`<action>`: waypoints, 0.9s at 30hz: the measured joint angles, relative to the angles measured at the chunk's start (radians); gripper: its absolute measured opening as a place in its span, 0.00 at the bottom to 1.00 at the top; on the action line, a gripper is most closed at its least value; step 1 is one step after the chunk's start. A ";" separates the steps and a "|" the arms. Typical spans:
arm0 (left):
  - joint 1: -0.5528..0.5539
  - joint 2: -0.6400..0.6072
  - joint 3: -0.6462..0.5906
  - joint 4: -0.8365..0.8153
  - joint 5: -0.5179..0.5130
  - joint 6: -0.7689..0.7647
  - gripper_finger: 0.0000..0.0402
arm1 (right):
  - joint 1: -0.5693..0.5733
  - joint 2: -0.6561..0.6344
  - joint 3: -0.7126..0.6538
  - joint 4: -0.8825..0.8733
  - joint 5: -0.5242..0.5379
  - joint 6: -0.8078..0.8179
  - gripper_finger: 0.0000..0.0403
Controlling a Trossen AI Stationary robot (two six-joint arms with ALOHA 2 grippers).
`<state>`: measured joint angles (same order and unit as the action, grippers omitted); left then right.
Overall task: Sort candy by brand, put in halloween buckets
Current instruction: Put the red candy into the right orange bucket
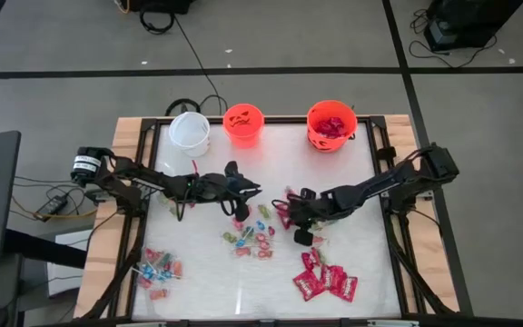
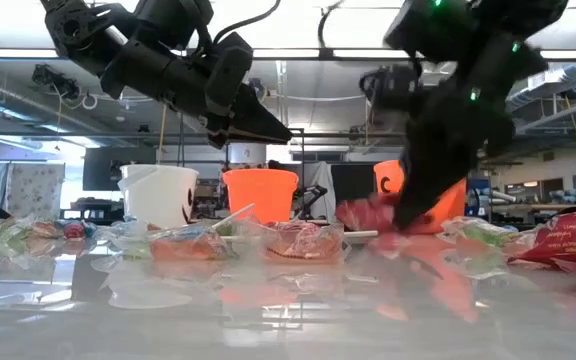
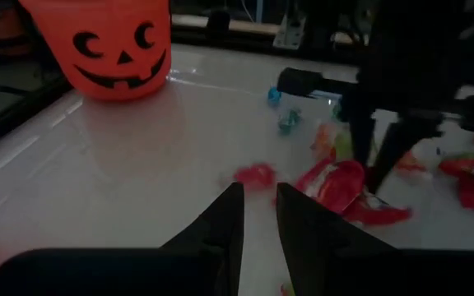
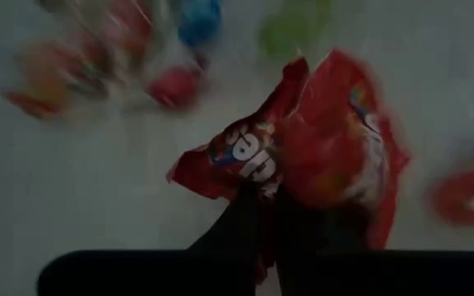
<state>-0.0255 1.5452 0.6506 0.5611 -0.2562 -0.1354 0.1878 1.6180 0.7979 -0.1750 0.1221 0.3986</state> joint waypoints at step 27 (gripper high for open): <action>0.022 -0.104 -0.054 -0.036 0.002 0.077 0.20 | -0.117 -0.362 0.000 -0.010 0.218 -0.106 0.05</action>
<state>-0.0032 1.4415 0.5964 0.5249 -0.2546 -0.0582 0.0704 1.2558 0.7976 -0.1848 0.3401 0.2924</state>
